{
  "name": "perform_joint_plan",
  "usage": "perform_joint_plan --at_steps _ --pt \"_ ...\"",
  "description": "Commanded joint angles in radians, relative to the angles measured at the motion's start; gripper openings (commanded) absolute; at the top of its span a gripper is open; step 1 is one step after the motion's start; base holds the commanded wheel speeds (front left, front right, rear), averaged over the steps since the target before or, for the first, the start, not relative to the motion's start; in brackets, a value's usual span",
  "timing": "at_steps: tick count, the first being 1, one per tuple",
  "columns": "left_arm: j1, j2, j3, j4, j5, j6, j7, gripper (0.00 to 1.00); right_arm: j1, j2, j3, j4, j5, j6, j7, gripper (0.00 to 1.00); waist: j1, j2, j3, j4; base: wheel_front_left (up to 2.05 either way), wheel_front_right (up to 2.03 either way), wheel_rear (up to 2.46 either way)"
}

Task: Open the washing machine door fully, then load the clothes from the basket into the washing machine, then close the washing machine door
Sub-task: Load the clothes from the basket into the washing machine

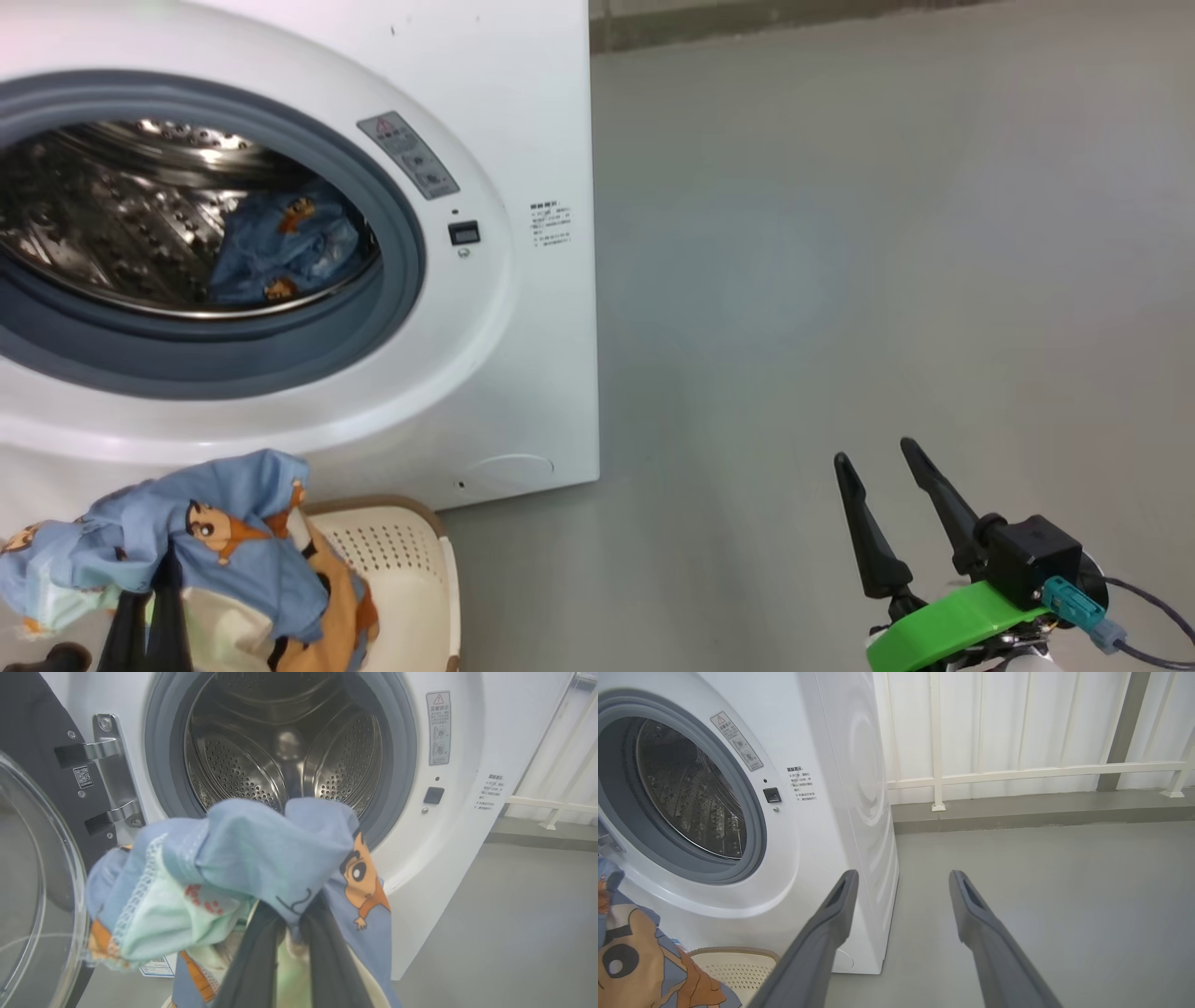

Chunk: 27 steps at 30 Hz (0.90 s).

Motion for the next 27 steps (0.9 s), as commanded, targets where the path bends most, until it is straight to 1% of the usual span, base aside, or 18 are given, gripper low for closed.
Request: perform_joint_plan --at_steps 1,9,18,23,27 --pt "-0.012 0.009 0.039 -0.04 0.016 -0.002 -0.009 0.0 -0.008 -0.002 0.019 -0.025 -0.012 0.003 -0.005 1.0 0.0001 0.0 -0.015 0.001 0.0 0.0 0.0" --pt "0.029 -0.003 0.043 -0.059 0.028 -0.002 -0.009 0.0 0.015 -0.002 0.01 -0.027 -0.008 0.003 -0.005 1.0 0.0001 0.0 -0.042 0.006 0.0 0.0 0.0" --pt "0.043 -0.008 0.052 -0.057 0.025 -0.002 -0.009 0.0 0.022 -0.002 0.007 -0.032 -0.005 0.003 -0.005 1.0 0.0001 0.0 -0.041 0.009 0.0 0.0 0.0" --pt "0.02 -0.009 0.048 -0.046 0.017 -0.002 -0.009 0.0 0.022 -0.002 0.012 -0.029 -0.002 0.003 -0.005 1.0 0.0001 0.0 -0.024 0.002 0.0 0.0 0.0" --pt "-0.027 -0.009 0.042 -0.041 0.007 -0.002 -0.009 0.0 0.012 -0.002 0.019 -0.032 0.003 0.003 -0.005 1.0 0.0001 0.0 0.01 -0.012 0.0 0.0 0.0"
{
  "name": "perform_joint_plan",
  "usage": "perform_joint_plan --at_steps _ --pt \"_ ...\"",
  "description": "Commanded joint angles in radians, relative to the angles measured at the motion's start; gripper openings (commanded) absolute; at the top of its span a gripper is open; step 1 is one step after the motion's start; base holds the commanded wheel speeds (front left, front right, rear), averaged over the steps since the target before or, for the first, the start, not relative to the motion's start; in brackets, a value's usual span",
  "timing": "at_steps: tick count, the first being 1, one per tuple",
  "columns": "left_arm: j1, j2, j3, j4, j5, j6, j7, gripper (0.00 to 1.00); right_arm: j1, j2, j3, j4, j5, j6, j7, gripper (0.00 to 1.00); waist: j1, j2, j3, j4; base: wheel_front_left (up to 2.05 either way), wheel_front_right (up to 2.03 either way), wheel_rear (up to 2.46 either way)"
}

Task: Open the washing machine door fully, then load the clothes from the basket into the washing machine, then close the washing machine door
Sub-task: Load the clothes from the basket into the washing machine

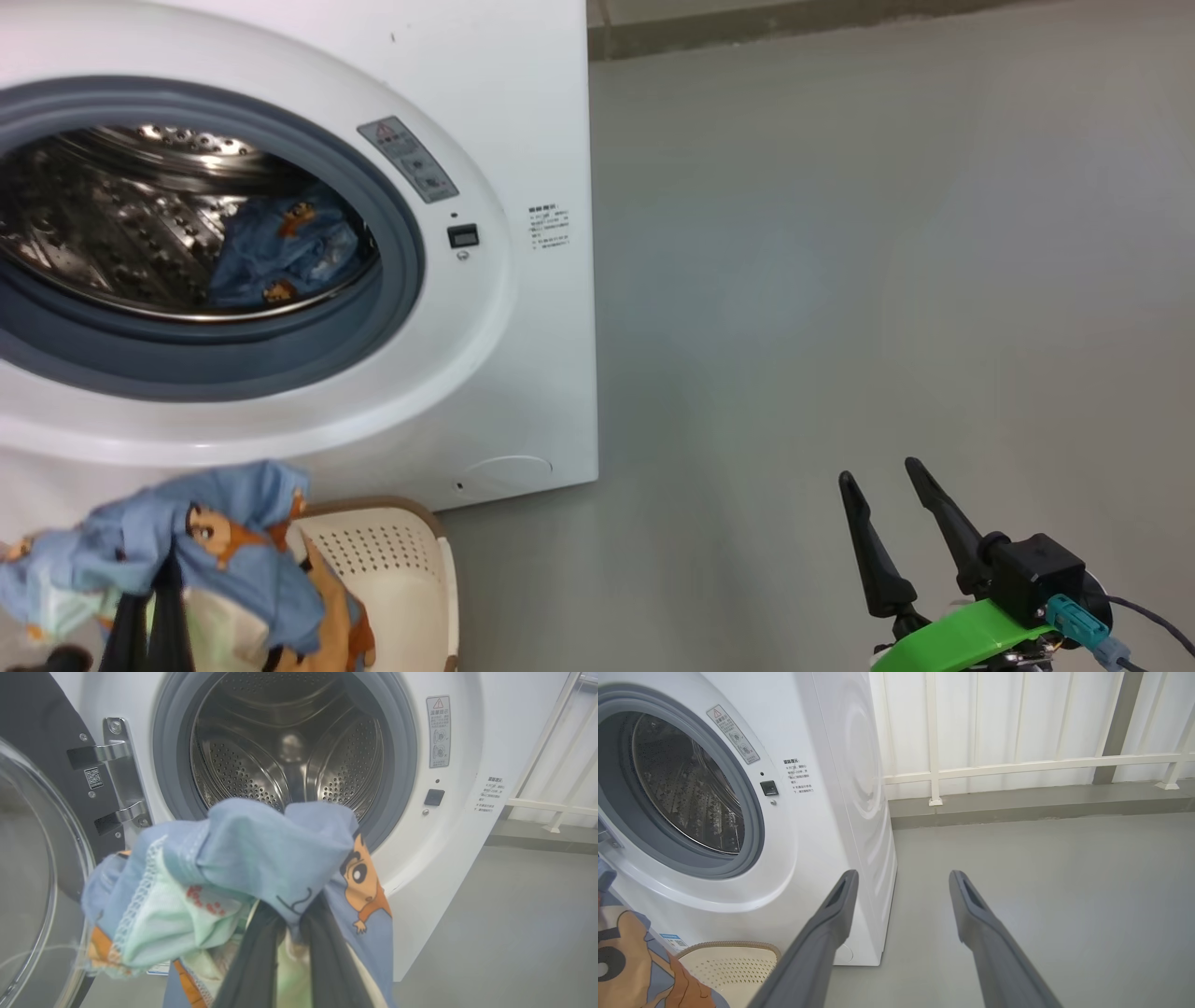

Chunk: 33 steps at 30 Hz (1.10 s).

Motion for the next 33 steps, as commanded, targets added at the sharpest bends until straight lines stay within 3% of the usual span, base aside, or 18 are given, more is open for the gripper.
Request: perform_joint_plan --at_steps 1,7,15,25,33 --pt "-0.071 0.008 0.025 -0.02 -0.004 -0.002 -0.009 0.0 -0.026 -0.002 0.029 -0.027 0.002 0.003 -0.005 1.0 0.0 0.0 0.029 -0.014 0.0 0.0 0.0" --pt "-0.182 0.014 0.018 -0.001 -0.001 -0.002 -0.009 0.0 -0.048 -0.002 0.029 -0.038 0.005 0.003 -0.005 1.0 0.0 0.0 0.105 -0.037 0.0 0.0 0.0" --pt "-0.382 0.08 0.022 0.053 -0.009 -0.002 -0.009 0.0 -0.091 -0.002 0.039 -0.057 0.015 0.003 -0.005 1.0 0.0 0.0 0.225 -0.069 0.0 0.0 0.0" --pt "-0.634 0.198 0.024 0.176 -0.037 -0.003 -0.009 0.0 -0.147 -0.002 0.053 -0.084 0.03 0.003 -0.005 1.0 0.0 0.0 0.377 -0.108 0.0 0.0 0.0" --pt "-0.845 0.313 -0.054 0.358 -0.074 -0.003 -0.009 0.0 -0.182 -0.002 0.072 -0.094 0.054 0.003 -0.005 1.0 0.0 0.0 0.488 -0.136 0.0 0.0 0.0"
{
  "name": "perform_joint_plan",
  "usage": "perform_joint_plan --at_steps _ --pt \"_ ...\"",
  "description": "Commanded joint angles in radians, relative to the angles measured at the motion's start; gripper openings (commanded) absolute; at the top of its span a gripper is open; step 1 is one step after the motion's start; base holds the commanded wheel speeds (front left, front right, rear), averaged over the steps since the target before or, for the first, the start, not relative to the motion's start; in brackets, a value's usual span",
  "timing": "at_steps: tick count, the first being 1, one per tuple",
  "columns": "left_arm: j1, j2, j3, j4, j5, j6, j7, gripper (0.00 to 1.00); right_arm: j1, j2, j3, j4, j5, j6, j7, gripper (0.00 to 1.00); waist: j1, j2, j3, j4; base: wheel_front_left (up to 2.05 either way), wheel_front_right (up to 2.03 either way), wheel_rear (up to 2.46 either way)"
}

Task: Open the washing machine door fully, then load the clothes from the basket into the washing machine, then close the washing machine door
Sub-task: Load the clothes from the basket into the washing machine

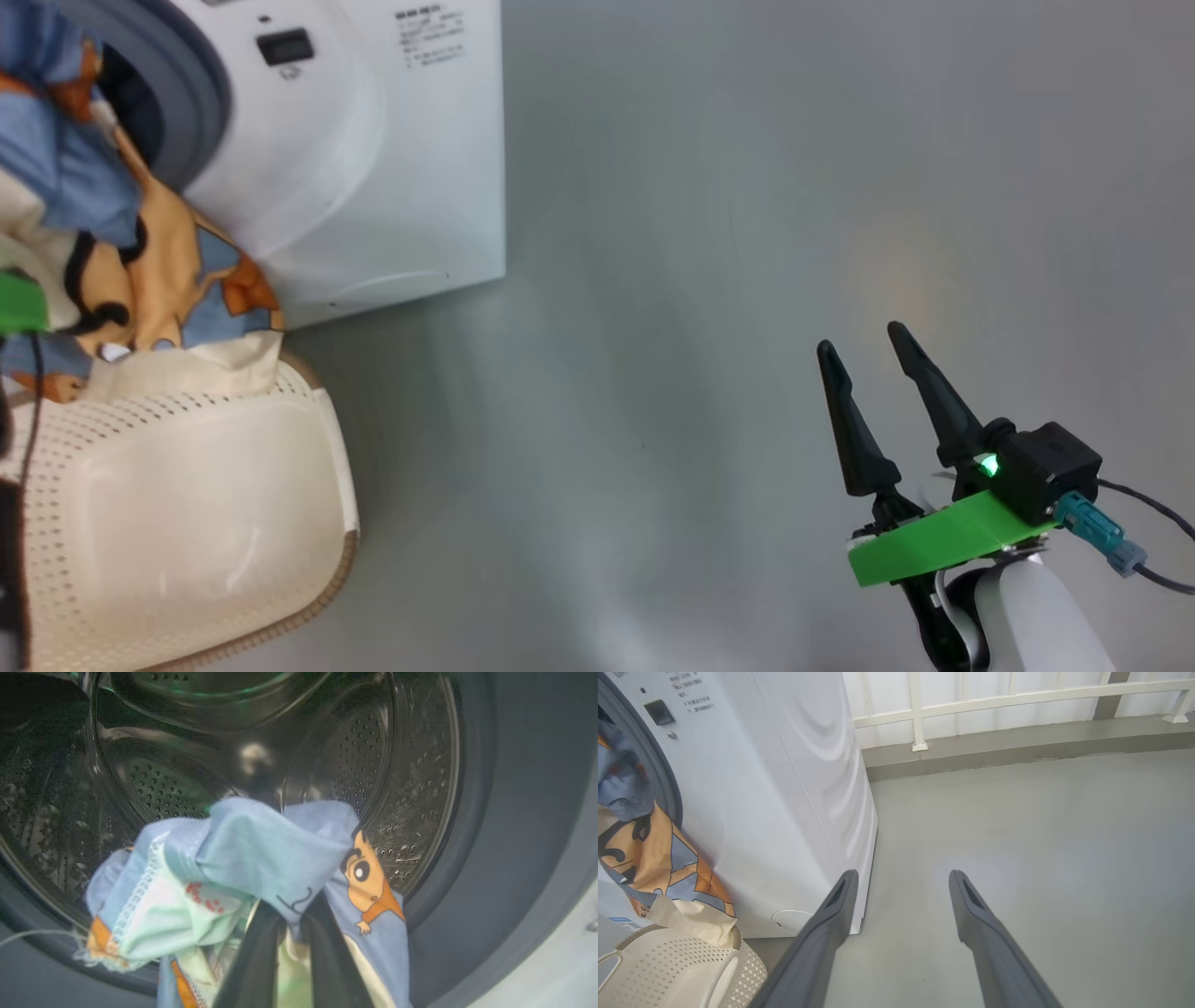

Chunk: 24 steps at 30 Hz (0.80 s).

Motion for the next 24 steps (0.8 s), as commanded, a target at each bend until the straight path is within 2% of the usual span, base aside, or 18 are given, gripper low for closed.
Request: perform_joint_plan --at_steps 1,5,13,19,24 --pt "-0.068 0.072 -0.004 0.025 -0.019 -0.003 -0.005 0.0 -0.012 -0.002 0.03 -0.027 0.014 0.003 -0.005 1.0 -0.0002 -0.0001 0.08 -0.034 0.0 0.0 0.0" --pt "-0.164 0.109 -0.053 0.129 -0.056 -0.003 0.024 0.0 -0.018 -0.002 0.037 -0.028 0.024 0.003 -0.005 1.0 -0.0002 -0.0001 0.106 -0.041 0.0 0.0 0.0" --pt "-0.403 0.19 -0.152 0.302 -0.147 -0.003 0.211 0.0 -0.029 -0.002 0.048 -0.035 0.054 0.003 -0.005 1.0 -0.0002 -0.0001 0.168 -0.056 0.0 0.0 0.0" --pt "-0.509 0.223 -0.198 0.374 -0.222 -0.003 0.272 0.0 -0.047 -0.002 0.067 -0.039 0.08 0.003 -0.005 1.0 -0.0002 -0.0001 0.23 -0.063 0.0 0.0 0.0" --pt "-0.561 0.256 -0.239 0.385 -0.243 -0.003 0.253 0.0 -0.066 -0.002 0.077 -0.049 0.092 0.003 -0.005 1.0 -0.0002 -0.0001 0.284 -0.068 0.0 0.0 0.0"
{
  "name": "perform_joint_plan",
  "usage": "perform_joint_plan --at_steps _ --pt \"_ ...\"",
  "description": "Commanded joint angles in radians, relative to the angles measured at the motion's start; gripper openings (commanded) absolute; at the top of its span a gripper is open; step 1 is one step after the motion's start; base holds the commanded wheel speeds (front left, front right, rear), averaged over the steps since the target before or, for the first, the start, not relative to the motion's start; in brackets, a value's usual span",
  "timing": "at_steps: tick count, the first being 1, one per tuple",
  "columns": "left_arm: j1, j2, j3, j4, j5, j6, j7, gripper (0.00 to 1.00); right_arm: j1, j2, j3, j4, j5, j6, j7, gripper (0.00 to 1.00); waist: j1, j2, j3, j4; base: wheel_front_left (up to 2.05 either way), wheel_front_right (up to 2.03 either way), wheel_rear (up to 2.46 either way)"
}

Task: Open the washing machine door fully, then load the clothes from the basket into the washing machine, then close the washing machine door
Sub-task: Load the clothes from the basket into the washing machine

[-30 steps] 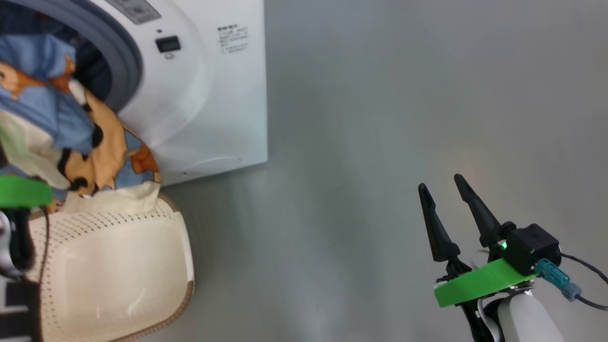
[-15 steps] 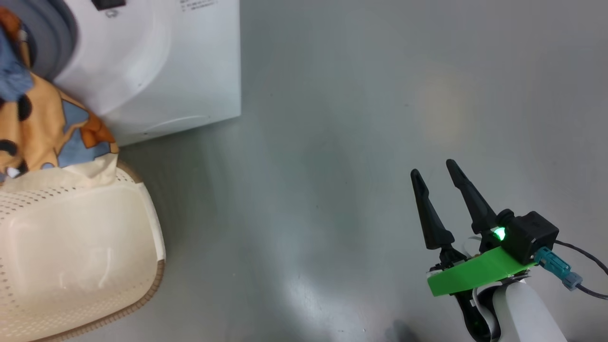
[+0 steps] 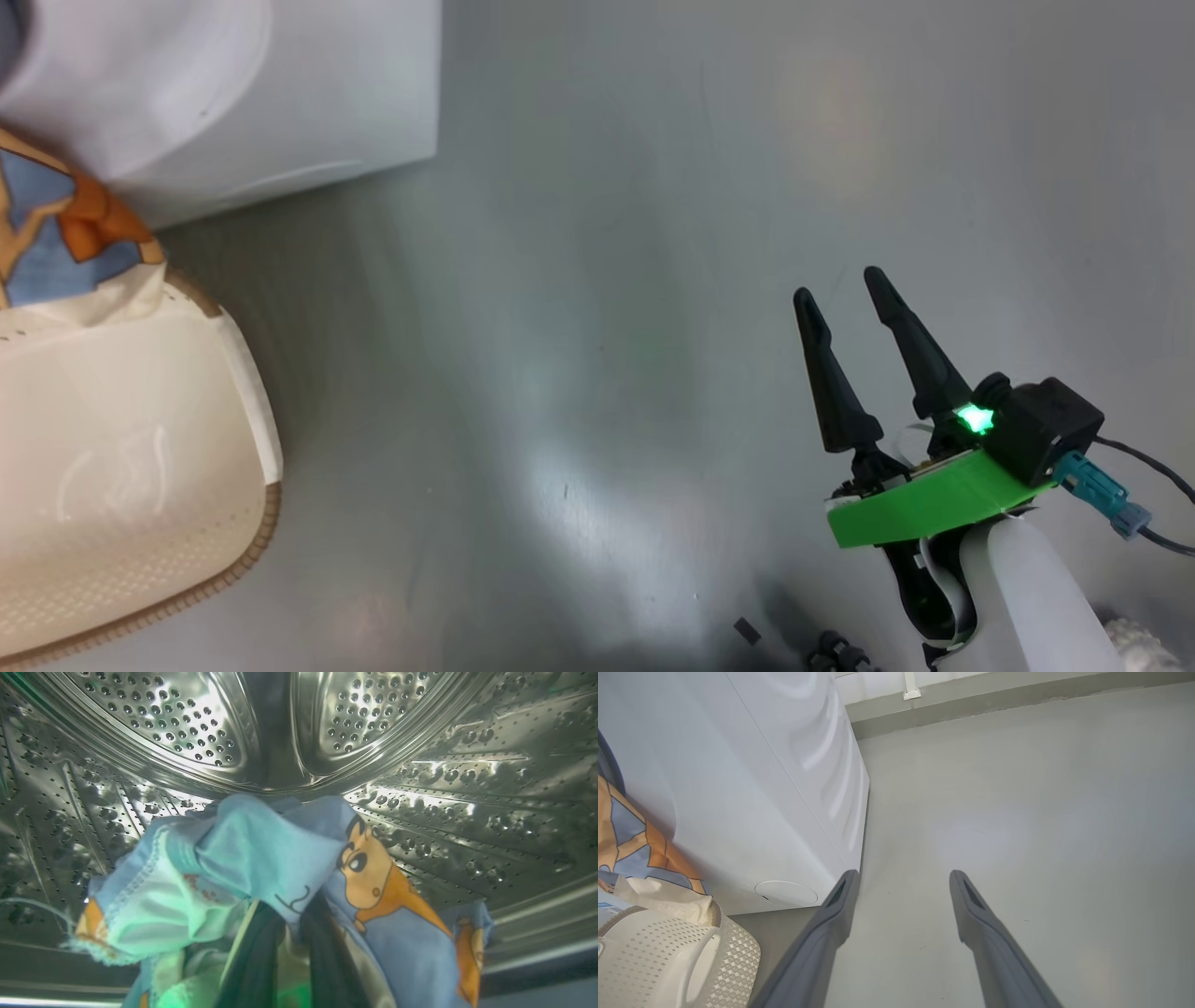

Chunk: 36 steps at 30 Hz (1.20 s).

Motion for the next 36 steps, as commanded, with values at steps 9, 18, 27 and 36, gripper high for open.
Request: perform_joint_plan --at_steps 9,18,27,36 --pt "-0.081 0.109 -0.065 -0.021 -0.006 -0.003 -0.157 0.0 -0.001 -0.002 0.033 -0.023 0.022 0.003 -0.005 1.0 -0.0001 0.0 0.076 -0.01 0.0 0.0 0.0" --pt "-0.145 0.127 -0.048 -0.154 0.1 0.013 -0.263 0.0 -0.005 -0.002 0.038 -0.024 0.024 0.003 -0.005 1.0 -0.0001 0.0 0.089 -0.009 0.0 0.0 0.0" --pt "-0.048 0.082 0.02 -0.196 0.134 0.008 -0.263 0.91 -0.011 -0.002 0.03 -0.014 0.022 0.003 -0.005 1.0 -0.0001 0.0 0.069 0.0 0.0 0.0 0.0" --pt "0.034 0.008 0.053 -0.205 0.124 0.0 -0.263 1.0 -0.006 -0.002 0.0 -0.012 -0.002 0.003 -0.005 1.0 -0.0001 0.0 0.033 0.046 0.0 0.0 0.0"
